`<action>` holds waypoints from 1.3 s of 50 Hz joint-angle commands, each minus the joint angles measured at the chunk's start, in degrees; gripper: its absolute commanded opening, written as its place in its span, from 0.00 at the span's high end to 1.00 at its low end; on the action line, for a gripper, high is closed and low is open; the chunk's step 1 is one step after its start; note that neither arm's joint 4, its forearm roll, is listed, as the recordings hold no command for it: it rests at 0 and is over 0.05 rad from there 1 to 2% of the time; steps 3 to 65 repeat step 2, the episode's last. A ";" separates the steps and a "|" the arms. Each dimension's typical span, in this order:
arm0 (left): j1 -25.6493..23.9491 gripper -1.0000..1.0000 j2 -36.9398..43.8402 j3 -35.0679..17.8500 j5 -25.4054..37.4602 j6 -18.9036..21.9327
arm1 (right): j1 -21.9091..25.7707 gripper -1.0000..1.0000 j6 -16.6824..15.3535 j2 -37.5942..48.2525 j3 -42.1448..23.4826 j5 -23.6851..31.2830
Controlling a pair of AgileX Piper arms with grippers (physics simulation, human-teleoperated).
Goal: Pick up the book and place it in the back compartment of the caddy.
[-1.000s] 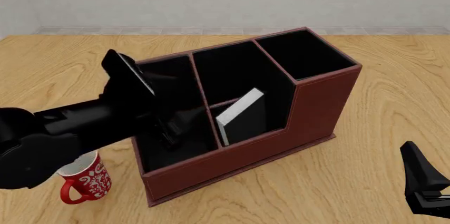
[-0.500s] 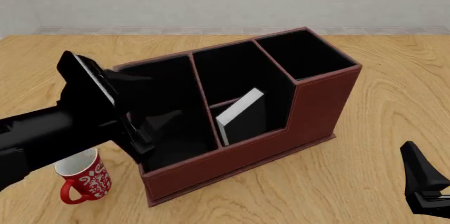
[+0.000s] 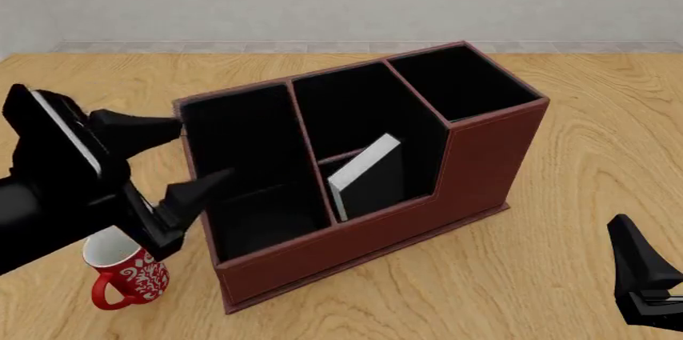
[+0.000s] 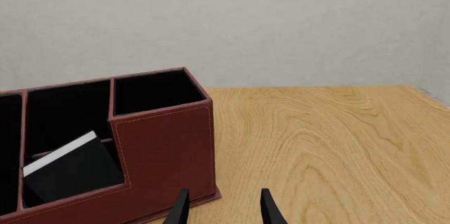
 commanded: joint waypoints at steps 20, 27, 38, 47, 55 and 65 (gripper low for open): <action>3.32 0.00 -8.81 3.32 4.68 -0.27 | 0.00 0.00 -0.01 -0.01 0.00 0.00; 3.32 0.00 -8.81 3.32 4.68 -0.27 | 0.00 0.00 -0.01 -0.01 0.00 0.00; 3.32 0.00 -8.81 3.32 4.68 -0.27 | 0.00 0.00 -0.01 -0.01 0.00 0.00; 3.32 0.00 -8.81 3.32 4.68 -0.27 | 0.00 0.00 -0.01 -0.01 0.00 0.00; 3.32 0.00 -8.81 3.32 4.68 -0.27 | 0.00 0.00 -0.01 -0.01 0.00 0.00; 3.32 0.00 -8.81 3.32 4.68 -0.27 | 0.00 0.00 -0.01 -0.01 0.00 0.00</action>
